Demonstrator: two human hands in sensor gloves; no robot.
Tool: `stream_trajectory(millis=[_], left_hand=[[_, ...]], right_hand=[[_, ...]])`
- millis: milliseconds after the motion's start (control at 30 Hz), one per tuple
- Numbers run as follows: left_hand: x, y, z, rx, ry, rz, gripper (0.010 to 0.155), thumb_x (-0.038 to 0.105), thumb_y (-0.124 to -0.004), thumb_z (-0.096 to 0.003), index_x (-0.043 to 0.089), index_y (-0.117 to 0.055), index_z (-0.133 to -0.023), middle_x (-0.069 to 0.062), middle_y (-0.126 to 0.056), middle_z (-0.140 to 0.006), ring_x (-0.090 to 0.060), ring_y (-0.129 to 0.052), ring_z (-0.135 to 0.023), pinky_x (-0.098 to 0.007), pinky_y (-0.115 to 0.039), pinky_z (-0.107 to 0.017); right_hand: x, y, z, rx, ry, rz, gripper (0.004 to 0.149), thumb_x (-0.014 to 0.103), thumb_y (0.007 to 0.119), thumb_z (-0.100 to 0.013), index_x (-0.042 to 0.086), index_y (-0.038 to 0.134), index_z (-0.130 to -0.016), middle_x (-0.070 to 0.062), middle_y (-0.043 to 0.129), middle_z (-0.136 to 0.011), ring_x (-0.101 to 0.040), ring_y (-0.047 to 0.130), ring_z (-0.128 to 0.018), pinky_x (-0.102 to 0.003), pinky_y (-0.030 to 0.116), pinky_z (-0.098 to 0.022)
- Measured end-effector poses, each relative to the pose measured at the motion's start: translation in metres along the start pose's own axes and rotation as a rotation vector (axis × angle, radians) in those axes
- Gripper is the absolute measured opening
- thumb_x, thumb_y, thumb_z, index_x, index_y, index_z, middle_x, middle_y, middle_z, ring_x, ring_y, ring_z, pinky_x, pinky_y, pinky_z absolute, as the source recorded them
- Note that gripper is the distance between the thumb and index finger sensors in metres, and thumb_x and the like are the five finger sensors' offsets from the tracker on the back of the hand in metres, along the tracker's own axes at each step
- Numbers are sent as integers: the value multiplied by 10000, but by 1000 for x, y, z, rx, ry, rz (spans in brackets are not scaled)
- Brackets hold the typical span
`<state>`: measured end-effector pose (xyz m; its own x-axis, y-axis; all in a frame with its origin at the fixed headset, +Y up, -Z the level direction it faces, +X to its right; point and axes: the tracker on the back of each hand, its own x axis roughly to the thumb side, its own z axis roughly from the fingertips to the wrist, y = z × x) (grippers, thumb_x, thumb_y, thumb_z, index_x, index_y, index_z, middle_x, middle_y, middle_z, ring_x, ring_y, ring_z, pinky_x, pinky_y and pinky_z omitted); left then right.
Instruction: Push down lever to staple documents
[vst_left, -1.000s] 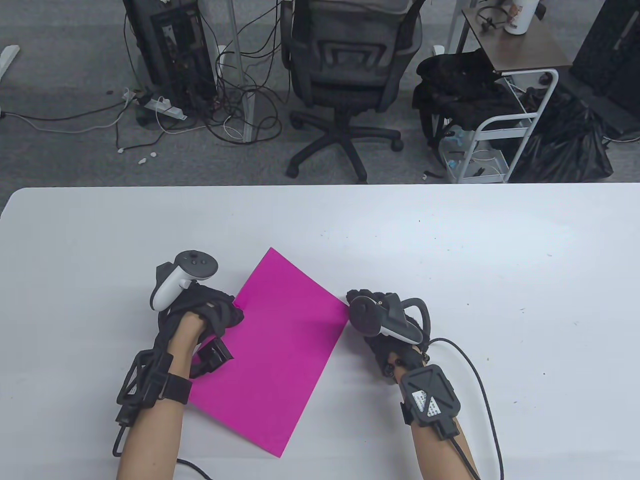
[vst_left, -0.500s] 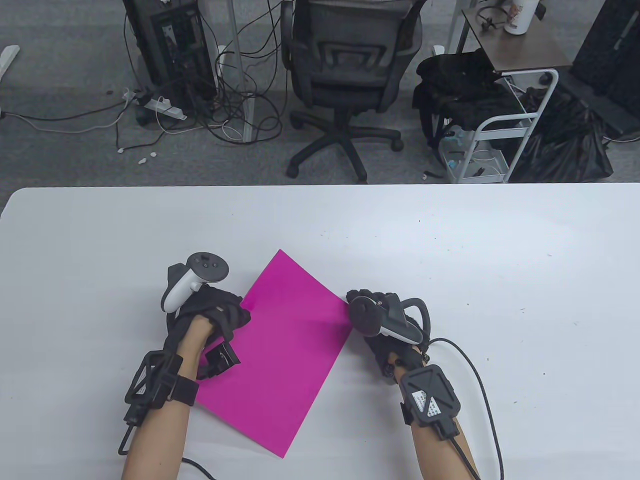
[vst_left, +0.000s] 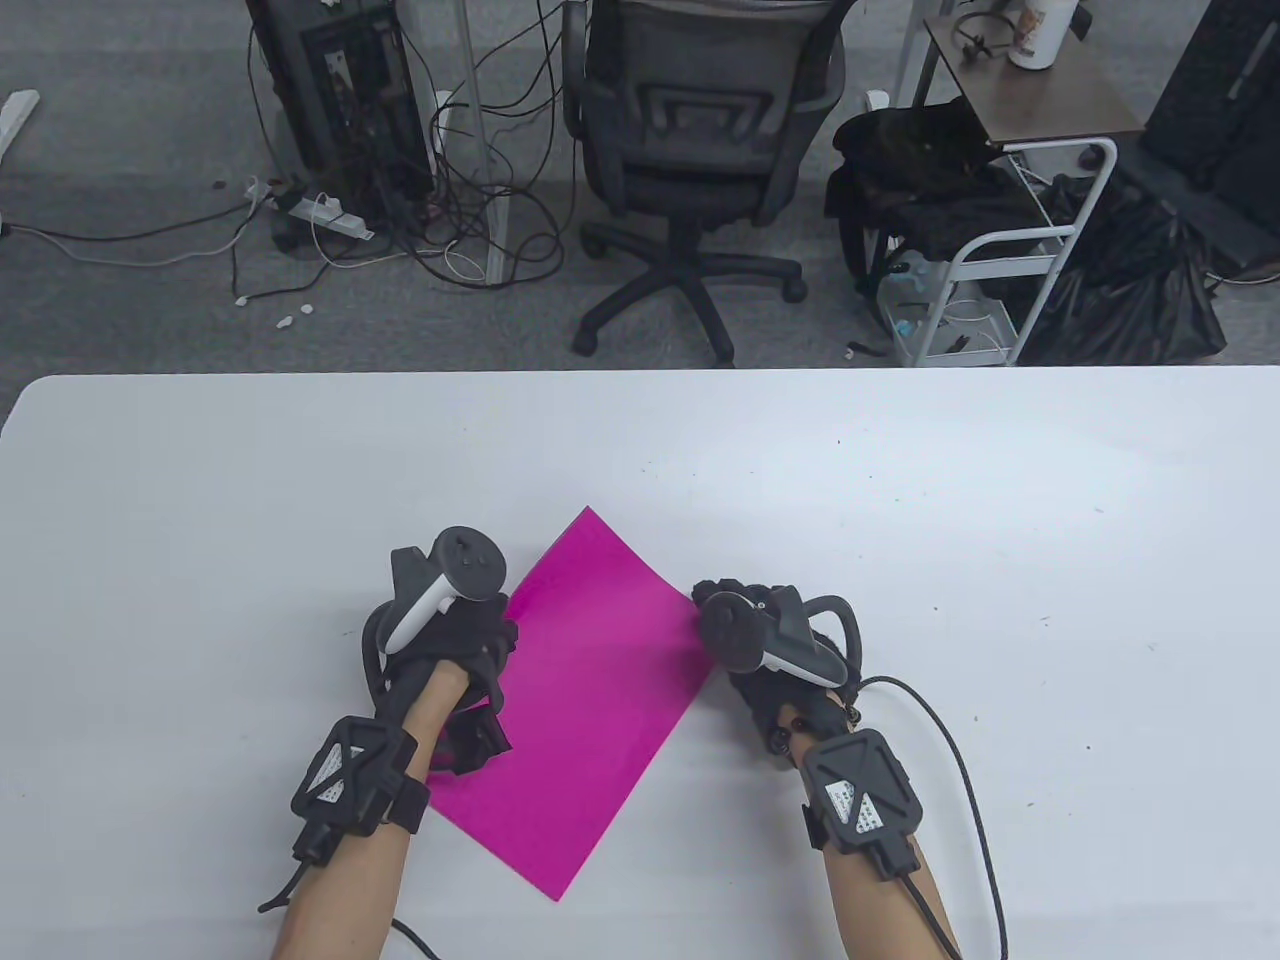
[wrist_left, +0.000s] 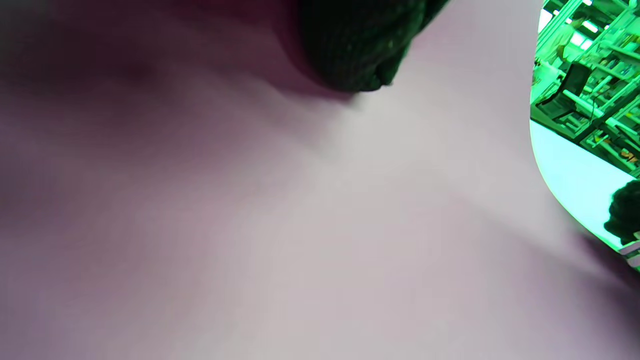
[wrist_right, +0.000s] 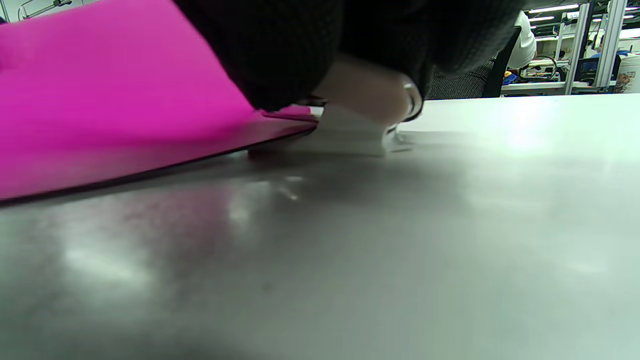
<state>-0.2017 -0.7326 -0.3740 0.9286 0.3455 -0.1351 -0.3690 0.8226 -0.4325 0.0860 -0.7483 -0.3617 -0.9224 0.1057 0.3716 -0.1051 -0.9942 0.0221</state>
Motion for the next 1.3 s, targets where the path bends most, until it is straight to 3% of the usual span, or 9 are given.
stream_trajectory(millis=[667, 900, 1300], left_hand=[[-11, -3, -12, -57, -37, 66, 411, 224, -768, -551, 113, -851, -939, -130, -1018, -795, -341, -1026, -630, -621, -833, -544], [-11, -2, -12, -71, -40, 78, 413, 224, -770, -551, 113, -853, -940, -130, -1019, -796, -339, -1028, -632, -620, -836, -546], [-10, -1, -14, -78, -31, 68, 412, 222, -771, -551, 111, -854, -940, -130, -1018, -797, -341, -1029, -635, -620, -838, -551]], right_hand=[[-4, -1, 0, 22, 4, -49, 589, 234, 799, -481, 112, 616, -1027, -184, 714, -1018, -436, 823, -900, -592, 678, -678], [-20, -15, 6, -88, 101, -146, 614, 342, 719, -513, 68, 580, -1045, -250, 675, -1030, -507, 784, -897, -646, 640, -666], [-36, -30, 11, -227, 308, -81, 664, 412, 646, -522, 24, 558, -1055, -287, 646, -1036, -555, 735, -907, -683, 600, -660]])
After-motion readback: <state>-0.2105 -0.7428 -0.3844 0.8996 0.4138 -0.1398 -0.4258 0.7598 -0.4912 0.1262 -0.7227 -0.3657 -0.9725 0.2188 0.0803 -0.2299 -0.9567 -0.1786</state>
